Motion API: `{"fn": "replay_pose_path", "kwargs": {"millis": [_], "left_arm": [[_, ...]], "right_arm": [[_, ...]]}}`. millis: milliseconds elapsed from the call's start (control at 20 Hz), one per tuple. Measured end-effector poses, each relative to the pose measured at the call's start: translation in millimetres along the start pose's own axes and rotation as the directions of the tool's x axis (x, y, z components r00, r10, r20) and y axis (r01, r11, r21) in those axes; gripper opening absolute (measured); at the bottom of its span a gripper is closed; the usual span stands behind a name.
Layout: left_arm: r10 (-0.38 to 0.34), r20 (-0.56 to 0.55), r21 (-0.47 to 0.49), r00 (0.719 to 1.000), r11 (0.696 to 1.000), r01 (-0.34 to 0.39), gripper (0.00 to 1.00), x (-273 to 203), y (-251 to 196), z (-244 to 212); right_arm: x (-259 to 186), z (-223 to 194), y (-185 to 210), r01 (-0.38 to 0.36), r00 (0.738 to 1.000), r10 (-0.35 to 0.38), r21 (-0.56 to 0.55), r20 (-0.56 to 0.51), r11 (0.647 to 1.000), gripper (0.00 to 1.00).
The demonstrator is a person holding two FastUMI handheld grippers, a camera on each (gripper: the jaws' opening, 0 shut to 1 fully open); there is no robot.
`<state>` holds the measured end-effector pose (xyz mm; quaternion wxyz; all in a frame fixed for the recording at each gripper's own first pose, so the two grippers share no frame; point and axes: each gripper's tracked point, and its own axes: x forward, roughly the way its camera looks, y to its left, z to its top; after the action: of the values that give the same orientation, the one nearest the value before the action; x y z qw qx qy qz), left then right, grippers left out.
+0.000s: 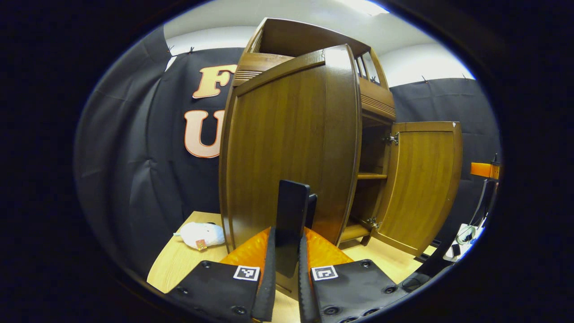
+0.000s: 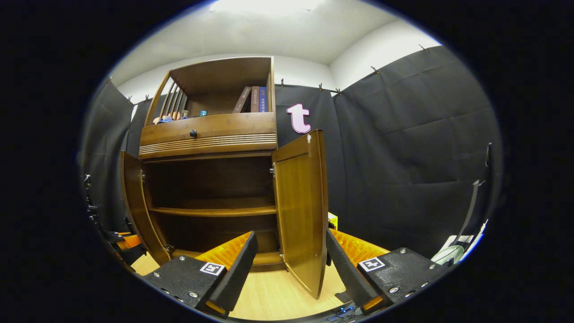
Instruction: Open the right door of the double-door shoe cabinet with the right hand, and open the left door with the left hand.
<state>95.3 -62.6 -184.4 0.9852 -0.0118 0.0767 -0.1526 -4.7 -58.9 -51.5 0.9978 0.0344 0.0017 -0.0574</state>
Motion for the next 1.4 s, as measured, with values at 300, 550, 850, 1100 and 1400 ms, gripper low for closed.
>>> {"fn": "replay_pose_path", "kwargs": {"millis": [300,550,850,1100,1400], "left_arm": [[0.023,0.001,0.009,1.0,1.0,-0.023,0.3,-26,33,-3],[0.092,0.007,0.041,0.996,0.995,-0.092,0.2,-38,61,-3],[0.108,-0.004,0.038,0.994,0.993,-0.108,0.2,-44,76,-4],[0.139,-0.003,0.013,0.99,0.99,-0.139,0.2,-48,93,-4],[0.195,0.003,0.026,0.981,0.98,-0.195,0.07,-51,124,-2]], "right_arm": [[12,-5,28,-0.05,0.999,0.05,-0.002,-0.019,0.999,1.0],[20,-9,47,-0.083,0.996,0.083,-0.014,-0.031,0.996,1.0],[36,-14,72,-0.125,0.991,0.125,-0.007,-0.04,0.992,1.0],[45,-18,90,-0.153,0.987,0.153,0.001,-0.043,0.988,1.0],[55,-19,107,-0.181,0.982,0.183,0.032,-0.046,0.983,1.0]]}}
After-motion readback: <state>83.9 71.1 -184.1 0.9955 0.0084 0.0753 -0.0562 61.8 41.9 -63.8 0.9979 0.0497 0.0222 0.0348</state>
